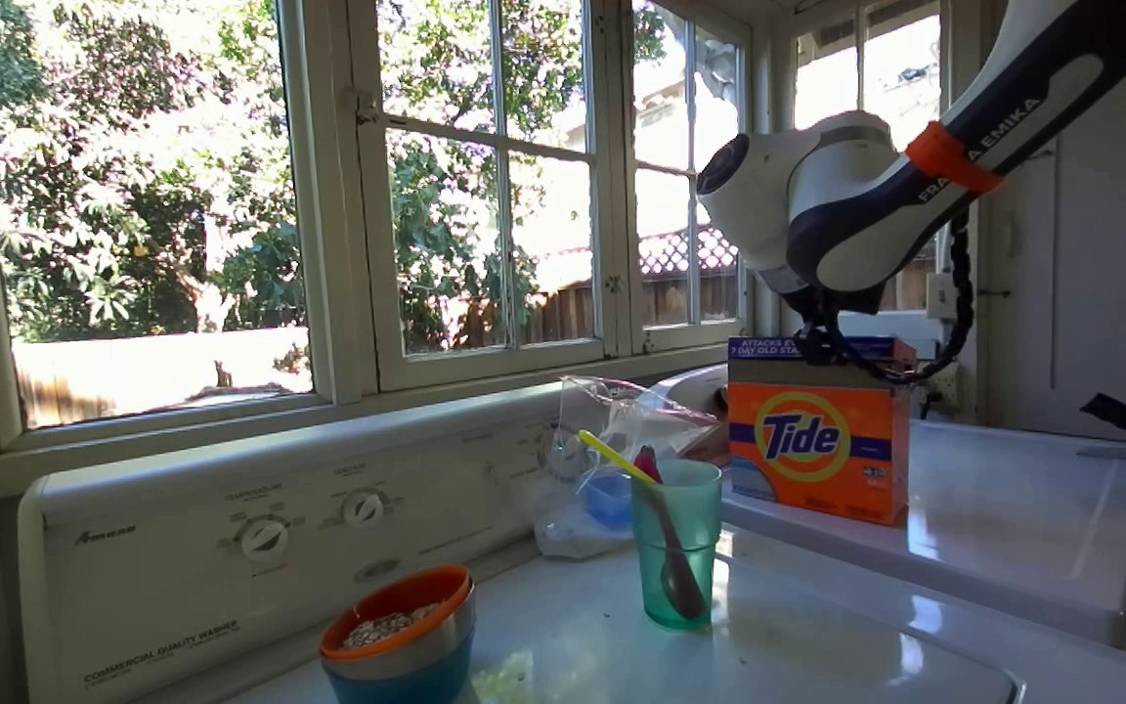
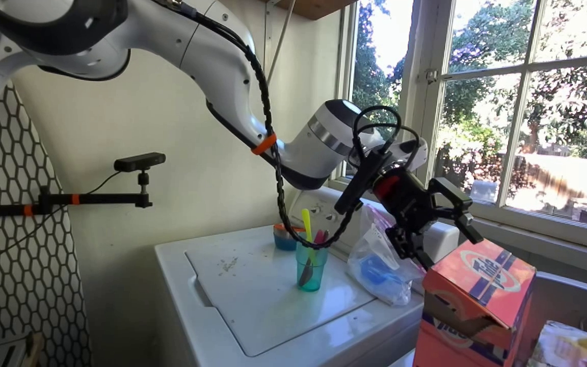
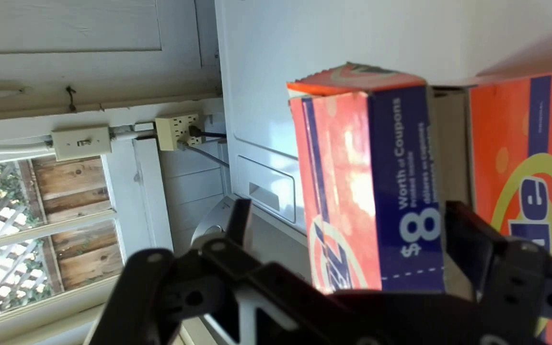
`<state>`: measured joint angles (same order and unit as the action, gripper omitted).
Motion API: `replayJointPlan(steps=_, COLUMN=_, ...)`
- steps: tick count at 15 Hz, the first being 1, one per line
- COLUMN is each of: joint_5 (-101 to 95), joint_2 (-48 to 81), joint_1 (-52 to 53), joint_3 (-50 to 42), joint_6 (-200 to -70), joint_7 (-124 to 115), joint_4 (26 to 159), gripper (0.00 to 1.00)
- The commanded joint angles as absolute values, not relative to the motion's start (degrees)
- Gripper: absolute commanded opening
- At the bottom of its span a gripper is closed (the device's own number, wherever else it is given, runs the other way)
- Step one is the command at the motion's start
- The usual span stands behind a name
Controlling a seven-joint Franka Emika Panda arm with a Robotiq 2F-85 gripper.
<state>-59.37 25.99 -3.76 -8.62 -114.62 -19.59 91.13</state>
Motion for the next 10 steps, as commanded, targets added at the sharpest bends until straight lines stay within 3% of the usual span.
replayJointPlan(steps=1, joint_5=-58.7, joint_2=27.0, joint_1=-3.7, joint_3=-8.9, joint_6=-111.7, joint_7=-21.7, joint_4=88.4, gripper=1.0)
replayJointPlan(steps=10, joint_5=-54.9, joint_2=26.0, joint_1=-5.8, joint_3=-10.9, joint_6=-104.0, joint_7=-29.0, joint_4=83.5, gripper=1.0)
